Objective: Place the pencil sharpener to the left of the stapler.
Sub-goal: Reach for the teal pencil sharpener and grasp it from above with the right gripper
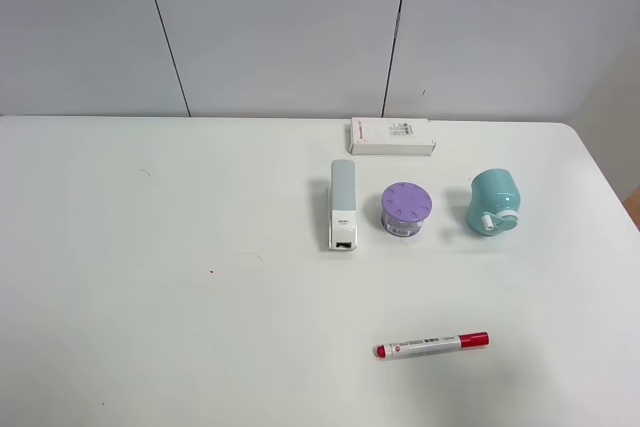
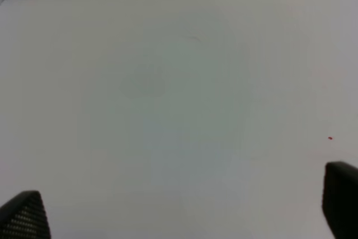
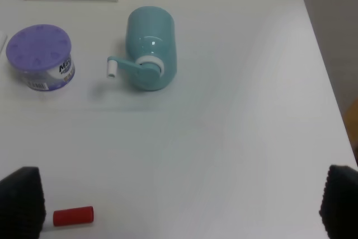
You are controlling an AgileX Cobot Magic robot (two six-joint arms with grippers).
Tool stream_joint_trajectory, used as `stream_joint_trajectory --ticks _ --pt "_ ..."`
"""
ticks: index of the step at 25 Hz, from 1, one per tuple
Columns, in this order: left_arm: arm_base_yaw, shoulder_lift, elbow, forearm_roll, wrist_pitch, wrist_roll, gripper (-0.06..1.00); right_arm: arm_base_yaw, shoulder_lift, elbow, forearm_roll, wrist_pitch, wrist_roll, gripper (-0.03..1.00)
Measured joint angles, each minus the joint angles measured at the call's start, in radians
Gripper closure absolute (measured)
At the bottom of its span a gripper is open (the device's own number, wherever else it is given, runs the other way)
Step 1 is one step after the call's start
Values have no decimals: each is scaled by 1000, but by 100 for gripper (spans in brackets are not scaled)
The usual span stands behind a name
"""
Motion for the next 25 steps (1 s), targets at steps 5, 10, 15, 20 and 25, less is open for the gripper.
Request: stream_joint_trajectory --ticks 5,10,15,20,25 --pt "0 0 0 0 0 0 -5 0 64 0 -4 0 32 -2" --pt "0 0 0 0 0 0 -5 0 235 -56 -4 3 57 -2" --pt "0 0 0 0 0 0 -5 0 379 -204 -4 3 71 -2" --pt "0 0 0 0 0 0 -5 0 662 -455 -35 90 91 -2" --pt "0 0 0 0 0 0 -5 0 922 -667 -44 144 96 -2"
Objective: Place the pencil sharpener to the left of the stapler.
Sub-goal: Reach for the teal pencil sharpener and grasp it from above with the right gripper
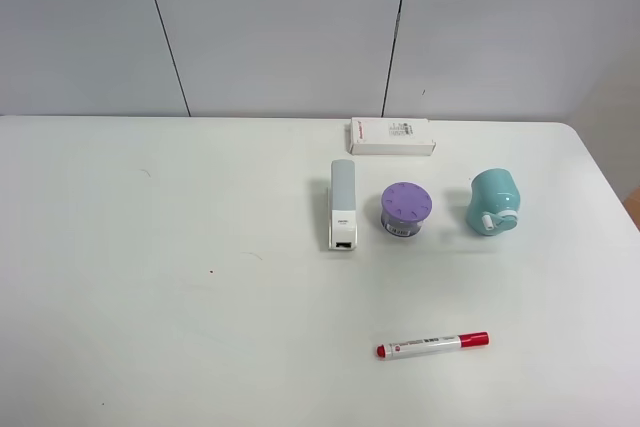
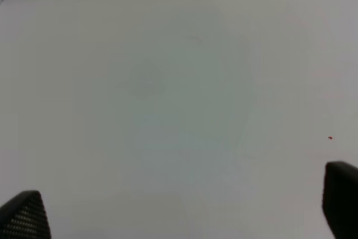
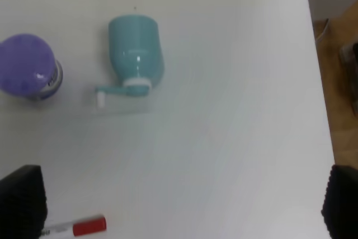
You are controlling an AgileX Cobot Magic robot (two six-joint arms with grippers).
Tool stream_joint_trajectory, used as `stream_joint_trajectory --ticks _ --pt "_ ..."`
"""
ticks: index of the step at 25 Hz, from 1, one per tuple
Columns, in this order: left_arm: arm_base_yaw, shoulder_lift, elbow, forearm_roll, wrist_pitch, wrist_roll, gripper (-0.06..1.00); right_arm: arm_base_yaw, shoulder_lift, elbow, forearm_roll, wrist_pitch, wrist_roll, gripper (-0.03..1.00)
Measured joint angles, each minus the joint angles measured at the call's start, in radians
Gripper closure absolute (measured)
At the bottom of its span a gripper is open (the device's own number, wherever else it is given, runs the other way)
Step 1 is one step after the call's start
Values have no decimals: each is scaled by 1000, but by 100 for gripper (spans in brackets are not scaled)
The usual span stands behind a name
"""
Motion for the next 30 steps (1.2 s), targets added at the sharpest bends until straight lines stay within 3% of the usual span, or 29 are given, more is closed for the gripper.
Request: stream_joint_trajectory --ticks 5,12,30 --pt "0 0 0 0 0 0 -5 0 236 -122 26 -2 -1 -2" --pt "0 0 0 0 0 0 -5 0 467 -131 33 6 1 -2" --pt "0 0 0 0 0 0 -5 32 811 -133 26 -237 6 -2"
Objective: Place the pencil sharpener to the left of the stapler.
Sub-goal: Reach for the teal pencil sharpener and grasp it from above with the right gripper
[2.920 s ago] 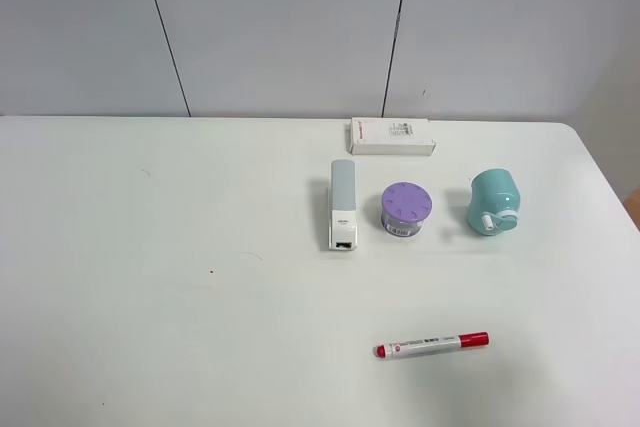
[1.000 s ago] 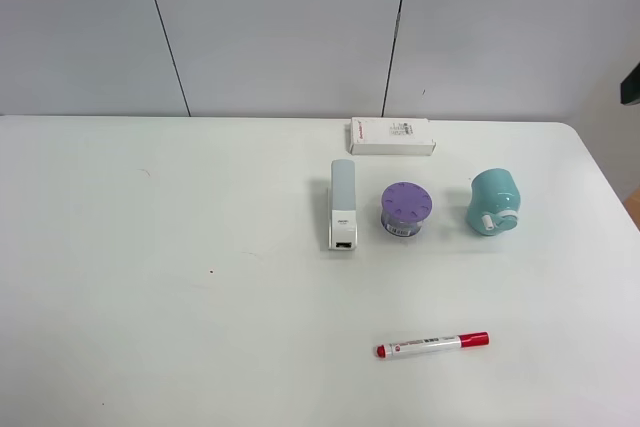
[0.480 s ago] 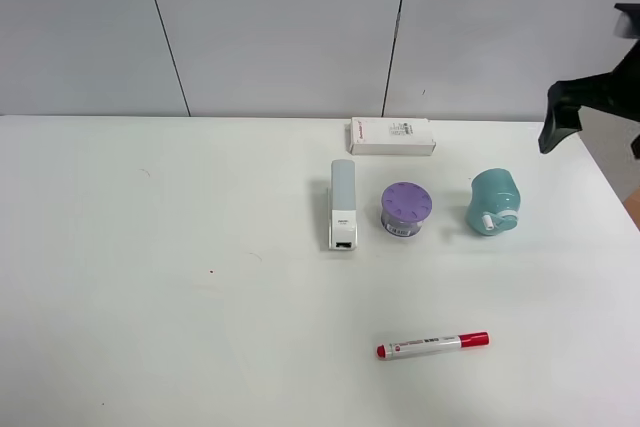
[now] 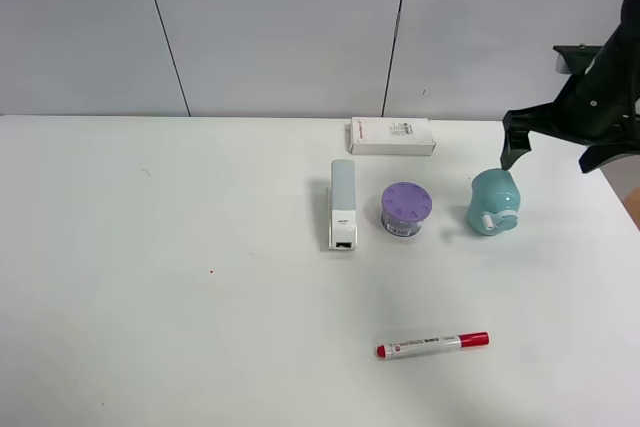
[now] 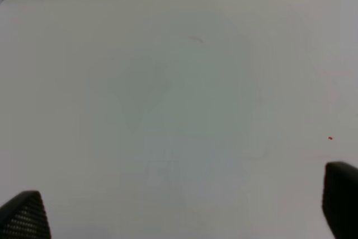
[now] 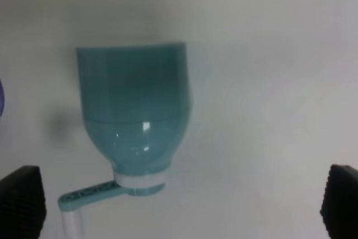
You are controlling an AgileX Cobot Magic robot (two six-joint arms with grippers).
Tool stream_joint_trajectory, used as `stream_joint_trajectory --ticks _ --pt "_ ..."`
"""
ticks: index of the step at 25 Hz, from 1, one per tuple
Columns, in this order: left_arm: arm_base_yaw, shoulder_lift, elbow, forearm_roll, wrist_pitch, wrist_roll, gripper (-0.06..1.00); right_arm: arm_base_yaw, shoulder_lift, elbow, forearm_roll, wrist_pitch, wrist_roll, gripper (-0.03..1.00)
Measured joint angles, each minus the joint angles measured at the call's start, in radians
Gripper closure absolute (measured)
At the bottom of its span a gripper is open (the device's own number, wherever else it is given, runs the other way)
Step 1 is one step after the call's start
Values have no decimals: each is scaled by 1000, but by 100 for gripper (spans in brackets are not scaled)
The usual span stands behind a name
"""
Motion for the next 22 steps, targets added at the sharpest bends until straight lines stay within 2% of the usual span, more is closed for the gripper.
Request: stream_joint_trajectory --ticks 5,22 --pt "0 0 0 0 0 0 -5 14 40 0 27 -54 0 -2" --pt "0 0 0 0 0 0 -5 27 165 0 30 -96 -1 -2"
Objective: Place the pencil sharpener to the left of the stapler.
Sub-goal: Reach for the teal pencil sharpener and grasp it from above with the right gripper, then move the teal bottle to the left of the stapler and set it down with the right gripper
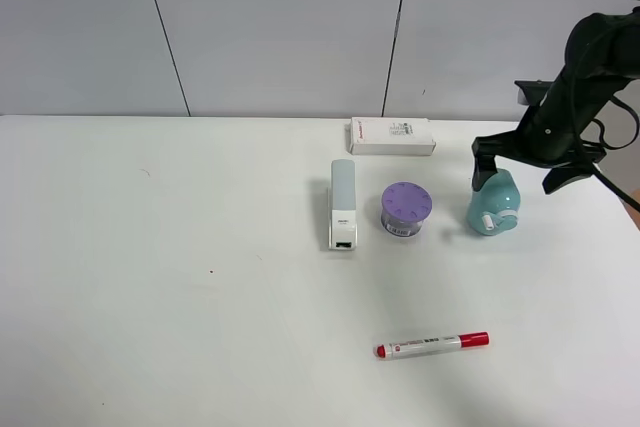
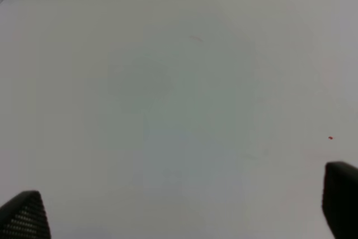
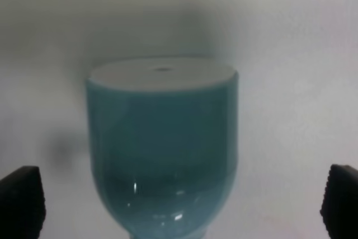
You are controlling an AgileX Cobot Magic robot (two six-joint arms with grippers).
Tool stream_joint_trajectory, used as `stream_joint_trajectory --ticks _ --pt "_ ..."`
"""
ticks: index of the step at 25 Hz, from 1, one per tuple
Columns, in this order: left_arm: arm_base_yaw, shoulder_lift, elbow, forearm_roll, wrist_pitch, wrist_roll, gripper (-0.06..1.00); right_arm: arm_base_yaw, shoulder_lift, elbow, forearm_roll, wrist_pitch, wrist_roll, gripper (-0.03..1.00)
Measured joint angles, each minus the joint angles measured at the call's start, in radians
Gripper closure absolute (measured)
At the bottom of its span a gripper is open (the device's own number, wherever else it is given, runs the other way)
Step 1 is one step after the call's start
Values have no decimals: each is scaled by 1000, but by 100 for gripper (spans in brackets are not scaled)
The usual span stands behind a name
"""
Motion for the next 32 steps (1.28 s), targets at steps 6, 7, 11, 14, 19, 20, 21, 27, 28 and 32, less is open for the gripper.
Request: stream_joint_trajectory --ticks 6,7,11,14,19,20,21,27,28,32 --pt "0 0 0 0 0 0 -5 0 50 0 0 -43 0 -2" --pt "0 0 0 0 0 0 -5 0 55 0 0 -51 0 -2" --pt "0 0 0 0 0 0 -5 0 87 0 1 -56 0 -2" --pt "0 0 0 0 0 0 -5 0 101 0 3 -58 0 -1" --pt "0 0 0 0 0 0 -5 0 102 0 3 -76 0 16" --pt "0 0 0 0 0 0 -5 0 102 0 6 -76 0 22" --pt "0 0 0 0 0 0 -5 0 102 0 8 -77 0 29" --pt "0 0 0 0 0 0 -5 1 102 0 9 -75 -3 32" --pt "0 0 0 0 0 0 -5 1 101 0 10 -72 -10 32" --pt "0 0 0 0 0 0 -5 1 70 0 11 -9 -51 32"
